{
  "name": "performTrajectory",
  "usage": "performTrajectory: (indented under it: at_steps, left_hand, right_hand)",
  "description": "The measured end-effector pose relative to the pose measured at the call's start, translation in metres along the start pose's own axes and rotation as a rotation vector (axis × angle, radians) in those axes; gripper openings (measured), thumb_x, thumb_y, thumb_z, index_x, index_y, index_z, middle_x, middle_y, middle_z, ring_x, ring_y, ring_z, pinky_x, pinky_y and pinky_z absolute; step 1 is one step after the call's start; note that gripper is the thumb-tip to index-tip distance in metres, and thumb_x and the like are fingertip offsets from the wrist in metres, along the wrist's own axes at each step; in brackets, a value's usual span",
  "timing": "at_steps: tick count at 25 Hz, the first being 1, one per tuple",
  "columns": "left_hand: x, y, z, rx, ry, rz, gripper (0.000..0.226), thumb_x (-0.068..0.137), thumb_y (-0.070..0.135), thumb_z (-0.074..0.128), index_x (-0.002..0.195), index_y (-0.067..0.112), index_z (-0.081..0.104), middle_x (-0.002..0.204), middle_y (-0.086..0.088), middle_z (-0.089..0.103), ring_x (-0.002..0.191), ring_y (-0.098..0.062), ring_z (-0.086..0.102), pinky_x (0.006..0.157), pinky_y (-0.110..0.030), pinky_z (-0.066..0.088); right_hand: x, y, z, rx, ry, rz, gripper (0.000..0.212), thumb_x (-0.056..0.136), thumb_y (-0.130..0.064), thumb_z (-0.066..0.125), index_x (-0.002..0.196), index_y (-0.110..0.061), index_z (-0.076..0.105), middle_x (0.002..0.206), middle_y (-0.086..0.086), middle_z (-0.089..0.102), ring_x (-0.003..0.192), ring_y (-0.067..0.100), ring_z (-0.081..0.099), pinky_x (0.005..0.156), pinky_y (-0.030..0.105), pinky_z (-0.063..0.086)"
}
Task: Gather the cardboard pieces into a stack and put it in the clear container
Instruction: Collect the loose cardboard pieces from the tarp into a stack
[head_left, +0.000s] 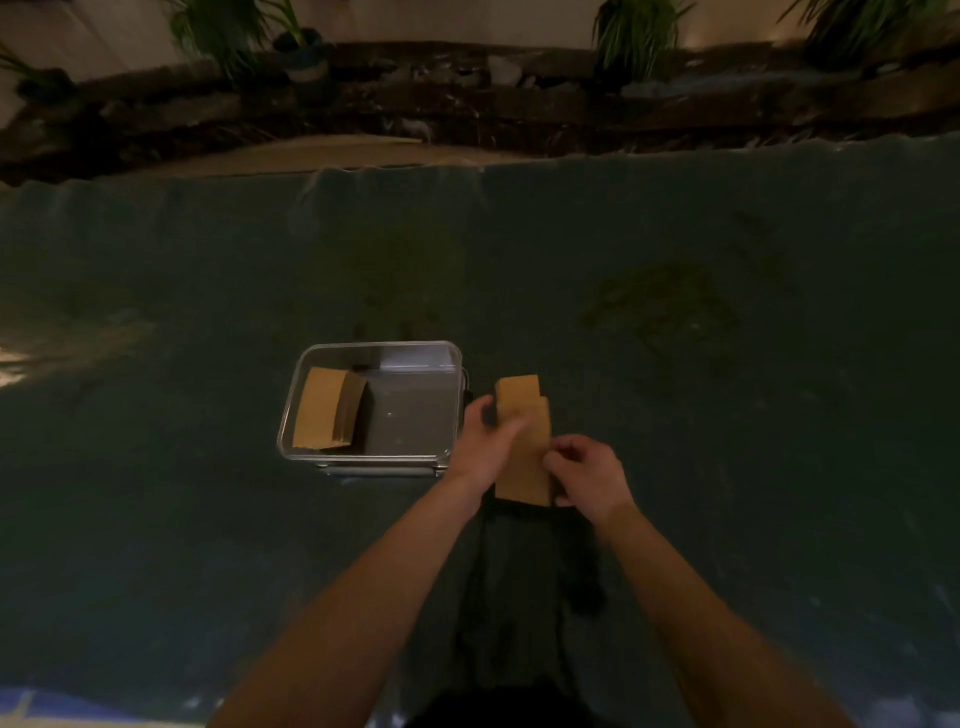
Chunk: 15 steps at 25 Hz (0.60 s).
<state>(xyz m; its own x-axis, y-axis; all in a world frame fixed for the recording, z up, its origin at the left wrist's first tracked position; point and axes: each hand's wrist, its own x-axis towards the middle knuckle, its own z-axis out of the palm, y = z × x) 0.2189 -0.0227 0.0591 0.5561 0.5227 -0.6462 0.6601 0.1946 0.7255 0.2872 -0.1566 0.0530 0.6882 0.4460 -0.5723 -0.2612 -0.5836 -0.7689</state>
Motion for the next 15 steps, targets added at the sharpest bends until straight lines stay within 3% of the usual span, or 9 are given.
performTrajectory:
  at_steps: [2,5,8,10,15]
  left_hand:
    - [0.012,-0.008,-0.003,-0.093,-0.004,-0.087,0.045,0.093,0.027,0.063,0.136,0.021,0.050,0.134,-0.004,0.054,0.120,-0.025,0.053,0.104,-0.050,0.046]
    - [0.029,-0.010,0.000,-0.108,0.034,-0.070,0.027,0.092,0.009,0.063,0.118,0.012,0.065,0.125,-0.013,0.066,0.115,-0.028,0.060,0.102,-0.049,0.049]
    - [0.050,-0.003,0.006,0.022,0.131,-0.035,0.031,0.091,0.012,0.062,0.121,0.013,0.067,0.121,-0.007,0.068,0.110,-0.023,0.061,0.094,-0.036,0.050]
    - [0.061,0.002,0.011,0.197,0.192,-0.007,0.031,0.092,0.016,0.060,0.122,0.015,0.067,0.122,-0.007,0.068,0.111,-0.026,0.063,0.092,-0.035,0.049]
    - [0.084,0.000,0.020,0.314,0.223,-0.043,0.025,0.095,0.018,0.057,0.117,0.014,0.068,0.117,-0.009,0.070,0.105,-0.024,0.065,0.085,-0.032,0.050]
  right_hand:
    - [0.013,-0.004,-0.001,0.015,0.004,0.051,0.005,0.091,-0.025,0.063,0.095,-0.028,0.064,0.089,-0.009,0.064,0.076,0.007,0.063,0.054,0.022,0.057]
    - [0.034,-0.009,0.001,-0.028,0.019,0.082,0.022,0.093,-0.027,0.062,0.113,-0.022,0.065,0.091,-0.010,0.064,0.079,0.008,0.064,0.057,0.023,0.056]
    - [0.056,-0.011,0.007,-0.101,0.069,0.093,0.036,0.093,-0.029,0.062,0.127,-0.018,0.064,0.109,0.001,0.071,0.089,0.018,0.069,0.074,0.035,0.061]
    - [0.068,-0.011,0.012,-0.198,0.091,0.088,0.039,0.094,-0.033,0.060,0.130,-0.021,0.063,0.118,0.003,0.071,0.098,0.021,0.069,0.087,0.042,0.059]
    - [0.085,-0.014,0.023,-0.358,0.154,0.082,0.035,0.097,-0.033,0.052,0.127,-0.020,0.065,0.113,0.005,0.072,0.092,0.019,0.068,0.077,0.033,0.056]
